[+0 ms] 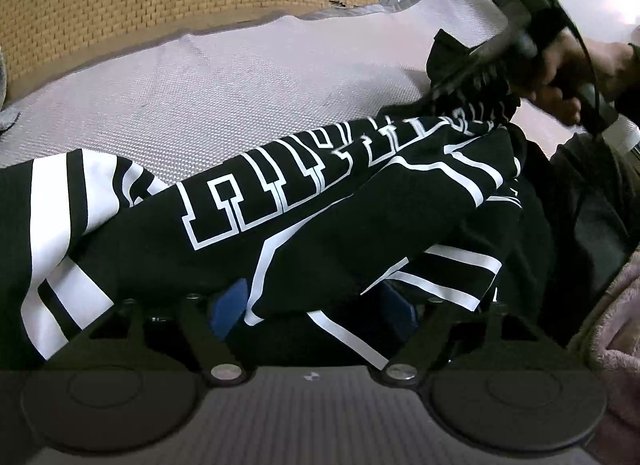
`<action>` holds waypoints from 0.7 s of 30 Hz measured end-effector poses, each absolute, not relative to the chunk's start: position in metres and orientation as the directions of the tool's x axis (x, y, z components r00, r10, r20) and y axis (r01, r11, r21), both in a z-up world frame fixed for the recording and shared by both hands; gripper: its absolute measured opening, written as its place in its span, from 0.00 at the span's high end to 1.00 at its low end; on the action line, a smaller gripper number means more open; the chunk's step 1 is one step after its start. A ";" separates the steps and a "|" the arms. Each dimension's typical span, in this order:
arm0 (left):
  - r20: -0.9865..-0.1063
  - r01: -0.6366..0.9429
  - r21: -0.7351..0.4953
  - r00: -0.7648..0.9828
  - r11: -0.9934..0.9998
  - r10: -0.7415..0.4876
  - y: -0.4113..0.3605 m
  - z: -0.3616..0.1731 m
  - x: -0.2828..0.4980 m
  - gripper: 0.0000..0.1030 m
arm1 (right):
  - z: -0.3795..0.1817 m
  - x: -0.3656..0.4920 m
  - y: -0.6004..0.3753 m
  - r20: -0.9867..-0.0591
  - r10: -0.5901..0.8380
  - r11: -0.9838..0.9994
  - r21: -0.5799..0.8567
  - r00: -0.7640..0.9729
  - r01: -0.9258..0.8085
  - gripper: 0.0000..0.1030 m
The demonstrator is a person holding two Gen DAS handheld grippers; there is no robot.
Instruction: Fold clothes
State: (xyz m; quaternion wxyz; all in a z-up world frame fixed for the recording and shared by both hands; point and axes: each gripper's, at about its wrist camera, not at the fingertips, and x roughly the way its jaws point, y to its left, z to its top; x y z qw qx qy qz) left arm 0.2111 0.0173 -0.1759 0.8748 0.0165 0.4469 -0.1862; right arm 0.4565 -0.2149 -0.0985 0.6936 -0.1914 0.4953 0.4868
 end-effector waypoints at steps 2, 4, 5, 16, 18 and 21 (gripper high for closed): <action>-0.787 0.344 -0.134 0.533 0.929 -0.311 0.016 -0.176 0.211 0.24 | -0.100 0.443 -0.214 -0.869 0.492 0.400 0.183 0.043 -0.898 0.80; -0.786 0.346 -0.132 0.534 0.929 -0.311 0.015 -0.176 0.212 0.24 | -0.091 0.434 -0.219 -0.844 0.530 0.404 0.167 0.081 -0.899 0.88; -0.786 0.347 -0.133 0.534 0.928 -0.312 0.016 -0.176 0.212 0.24 | -0.085 0.433 -0.223 -0.821 0.563 0.406 0.170 0.100 -0.898 0.91; -0.789 0.350 -0.124 0.532 0.929 -0.306 0.014 -0.176 0.210 0.23 | 0.015 0.440 -0.236 -0.548 0.782 0.425 0.122 0.296 -0.897 1.00; -0.790 0.352 -0.122 0.531 0.928 -0.306 0.014 -0.176 0.210 0.23 | 0.008 0.443 -0.234 -0.583 0.757 0.422 0.094 0.294 -0.902 0.99; -0.789 0.353 -0.127 0.530 0.927 -0.310 0.017 -0.176 0.210 0.23 | -0.007 0.450 -0.231 -0.637 0.714 0.420 0.060 0.289 -0.905 0.90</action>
